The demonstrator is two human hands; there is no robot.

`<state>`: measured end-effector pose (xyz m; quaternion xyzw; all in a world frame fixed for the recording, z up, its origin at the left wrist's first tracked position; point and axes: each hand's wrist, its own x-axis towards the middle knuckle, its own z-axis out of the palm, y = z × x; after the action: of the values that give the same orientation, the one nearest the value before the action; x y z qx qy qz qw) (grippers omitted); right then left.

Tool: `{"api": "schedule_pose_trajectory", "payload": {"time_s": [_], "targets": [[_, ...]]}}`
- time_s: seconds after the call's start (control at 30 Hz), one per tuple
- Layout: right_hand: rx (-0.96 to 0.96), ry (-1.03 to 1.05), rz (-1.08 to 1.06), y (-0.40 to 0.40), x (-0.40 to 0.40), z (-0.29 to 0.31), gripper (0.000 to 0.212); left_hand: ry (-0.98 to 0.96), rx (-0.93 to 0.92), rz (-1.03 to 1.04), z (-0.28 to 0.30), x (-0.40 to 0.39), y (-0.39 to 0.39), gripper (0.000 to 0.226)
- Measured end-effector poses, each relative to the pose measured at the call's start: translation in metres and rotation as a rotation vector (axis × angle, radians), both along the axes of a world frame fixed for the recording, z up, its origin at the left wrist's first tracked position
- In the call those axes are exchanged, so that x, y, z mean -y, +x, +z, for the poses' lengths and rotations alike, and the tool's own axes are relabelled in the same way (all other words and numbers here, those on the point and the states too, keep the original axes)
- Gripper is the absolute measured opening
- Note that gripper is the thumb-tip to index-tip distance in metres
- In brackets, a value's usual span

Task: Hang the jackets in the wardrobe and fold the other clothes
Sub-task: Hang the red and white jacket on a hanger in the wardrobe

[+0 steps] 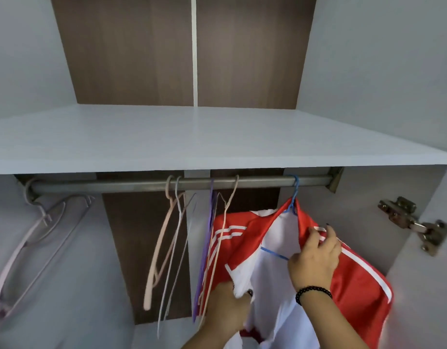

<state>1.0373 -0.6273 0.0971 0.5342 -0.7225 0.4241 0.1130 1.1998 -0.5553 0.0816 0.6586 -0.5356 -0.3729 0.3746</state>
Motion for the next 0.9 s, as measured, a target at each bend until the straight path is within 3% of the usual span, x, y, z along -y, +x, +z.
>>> {"api": "schedule_pose_trajectory", "payload": {"time_s": [0.13, 0.27, 0.33, 0.4, 0.47, 0.57, 0.67, 0.73, 0.83, 0.9], "targets": [[0.428, 0.019, 0.059, 0.015, -0.019, -0.003, 0.032, -0.021, 0.013, -0.057, 0.001, -0.013, 0.024, 0.018], [0.914, 0.005, -0.006, 0.036, -0.035, -0.001, 0.024, -0.049, -0.017, -0.062, -0.002, -0.035, 0.038, 0.027], [1.030, 0.051, 0.037, 0.036, -0.042, 0.008, 0.008, -0.048, -0.089, -0.060, -0.001, -0.046, 0.043, 0.035], [1.123, 0.121, 0.036, 0.030, -0.043, 0.017, 0.023, -0.056, -0.178, -0.055, 0.004, -0.055, 0.048, 0.041], [1.242, 0.189, 0.021, 0.023, -0.046, 0.026, 0.021, -0.013, -0.213, -0.071, 0.006, -0.061, 0.053, 0.050], [1.292, 0.323, 0.004, 0.009, -0.053, 0.026, 0.034, 0.081, -0.151, -0.122, 0.005, -0.067, 0.059, 0.059], [1.107, 0.436, 0.007, 0.003, -0.062, 0.018, 0.039, 0.127, -0.187, -0.154, 0.002, -0.070, 0.064, 0.058], [1.111, 0.404, 0.097, 0.004, -0.062, 0.015, 0.052, 0.132, -0.204, -0.162, -0.001, -0.070, 0.066, 0.060], [1.091, 0.528, 0.128, 0.011, -0.060, 0.011, 0.017, 0.135, -0.182, -0.153, -0.006, -0.071, 0.069, 0.053], [1.160, 0.543, 0.134, 0.013, -0.057, 0.008, 0.021, 0.138, -0.146, -0.154, -0.009, -0.072, 0.073, 0.039]]}}
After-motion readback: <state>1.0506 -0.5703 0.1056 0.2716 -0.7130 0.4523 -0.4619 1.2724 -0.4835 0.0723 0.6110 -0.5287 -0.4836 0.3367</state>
